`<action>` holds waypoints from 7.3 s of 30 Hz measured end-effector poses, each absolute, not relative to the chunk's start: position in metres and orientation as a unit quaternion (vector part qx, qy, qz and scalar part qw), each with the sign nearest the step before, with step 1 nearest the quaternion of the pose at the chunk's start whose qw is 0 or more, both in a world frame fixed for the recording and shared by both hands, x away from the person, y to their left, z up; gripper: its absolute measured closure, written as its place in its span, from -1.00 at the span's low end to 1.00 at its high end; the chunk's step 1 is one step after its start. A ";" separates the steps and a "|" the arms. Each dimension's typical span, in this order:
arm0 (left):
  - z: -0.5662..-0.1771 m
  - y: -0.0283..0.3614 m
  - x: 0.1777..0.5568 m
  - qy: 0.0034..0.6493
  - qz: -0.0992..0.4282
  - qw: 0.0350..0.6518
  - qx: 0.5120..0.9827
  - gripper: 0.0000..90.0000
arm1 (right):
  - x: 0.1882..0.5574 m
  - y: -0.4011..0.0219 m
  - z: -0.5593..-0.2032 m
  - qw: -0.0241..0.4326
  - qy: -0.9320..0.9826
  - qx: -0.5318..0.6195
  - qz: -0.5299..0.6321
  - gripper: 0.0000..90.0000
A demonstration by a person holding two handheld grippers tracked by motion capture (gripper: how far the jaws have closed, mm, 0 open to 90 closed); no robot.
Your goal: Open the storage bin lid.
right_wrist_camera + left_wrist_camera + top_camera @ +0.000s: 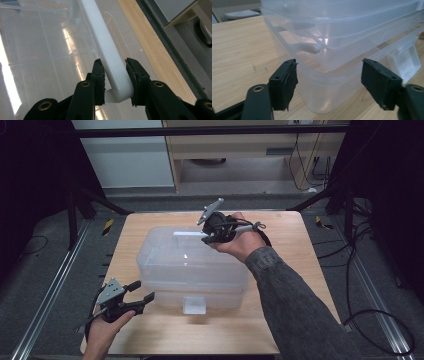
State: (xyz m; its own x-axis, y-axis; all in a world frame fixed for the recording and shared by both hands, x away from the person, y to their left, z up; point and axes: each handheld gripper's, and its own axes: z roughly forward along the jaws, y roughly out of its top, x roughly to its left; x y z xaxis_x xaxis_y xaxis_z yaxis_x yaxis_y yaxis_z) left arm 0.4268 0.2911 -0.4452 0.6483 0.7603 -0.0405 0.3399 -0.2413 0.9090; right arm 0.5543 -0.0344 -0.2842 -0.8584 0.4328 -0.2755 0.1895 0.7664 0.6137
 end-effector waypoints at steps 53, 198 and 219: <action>-0.445 0.277 0.426 0.363 0.215 0.489 0.764 -0.44 | 0.584 -0.037 -0.264 0.195 0.919 0.193 0.284 0.48; -0.382 0.293 0.474 0.367 0.280 0.521 0.718 0.55 | 0.625 -0.036 -0.252 0.176 0.926 0.211 0.259 0.50; -0.379 0.291 0.468 0.373 0.282 0.513 0.720 0.57 | 0.602 -0.075 -0.229 0.228 0.889 0.247 0.311 0.09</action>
